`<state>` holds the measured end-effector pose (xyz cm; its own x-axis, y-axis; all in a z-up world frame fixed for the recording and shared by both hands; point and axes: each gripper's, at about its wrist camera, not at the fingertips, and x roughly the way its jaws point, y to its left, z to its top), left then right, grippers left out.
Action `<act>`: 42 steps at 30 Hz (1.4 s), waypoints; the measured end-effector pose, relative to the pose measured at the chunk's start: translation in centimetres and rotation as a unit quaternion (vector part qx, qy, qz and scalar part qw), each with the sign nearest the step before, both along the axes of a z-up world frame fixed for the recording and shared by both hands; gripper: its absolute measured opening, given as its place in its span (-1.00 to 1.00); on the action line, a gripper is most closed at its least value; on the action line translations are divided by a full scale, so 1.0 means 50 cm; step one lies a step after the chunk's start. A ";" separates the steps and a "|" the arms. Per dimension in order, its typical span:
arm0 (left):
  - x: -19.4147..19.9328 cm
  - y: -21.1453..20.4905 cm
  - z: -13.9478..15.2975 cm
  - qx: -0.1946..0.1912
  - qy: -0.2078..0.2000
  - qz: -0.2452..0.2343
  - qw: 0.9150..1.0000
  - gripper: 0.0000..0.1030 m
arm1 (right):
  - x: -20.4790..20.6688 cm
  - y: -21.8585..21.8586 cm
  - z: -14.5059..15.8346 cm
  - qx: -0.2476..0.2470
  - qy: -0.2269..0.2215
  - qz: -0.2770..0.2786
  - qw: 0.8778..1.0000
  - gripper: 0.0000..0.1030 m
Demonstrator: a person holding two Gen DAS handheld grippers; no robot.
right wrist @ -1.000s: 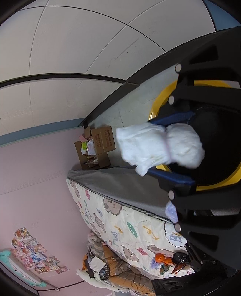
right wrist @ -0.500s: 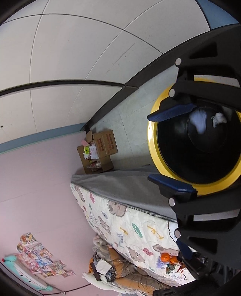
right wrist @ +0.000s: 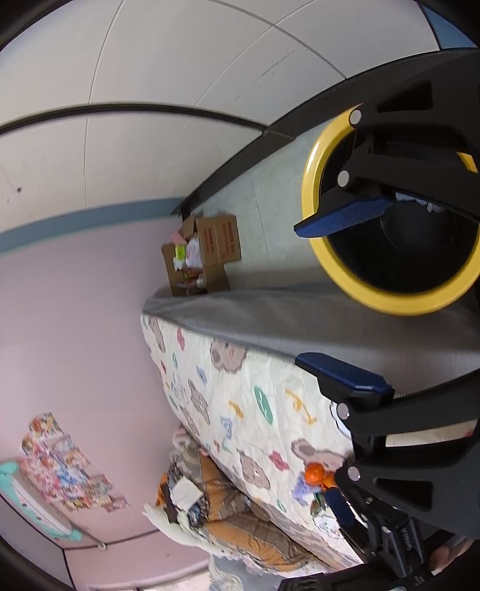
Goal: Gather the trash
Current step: 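Move both open tools back to the trash pile on the bed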
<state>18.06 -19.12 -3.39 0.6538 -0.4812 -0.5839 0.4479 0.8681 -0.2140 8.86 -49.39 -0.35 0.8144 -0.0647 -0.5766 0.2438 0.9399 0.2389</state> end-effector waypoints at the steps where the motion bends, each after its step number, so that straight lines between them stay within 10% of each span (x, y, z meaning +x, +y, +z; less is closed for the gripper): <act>1: 0.000 0.015 0.003 0.001 -0.004 0.007 1.000 0.85 | 0.004 0.016 0.003 -0.002 -0.001 0.006 1.000 0.22; 42: 0.001 0.557 -0.089 0.077 0.015 0.228 0.970 0.85 | 0.125 0.538 -0.090 -0.023 0.070 0.246 0.967 0.28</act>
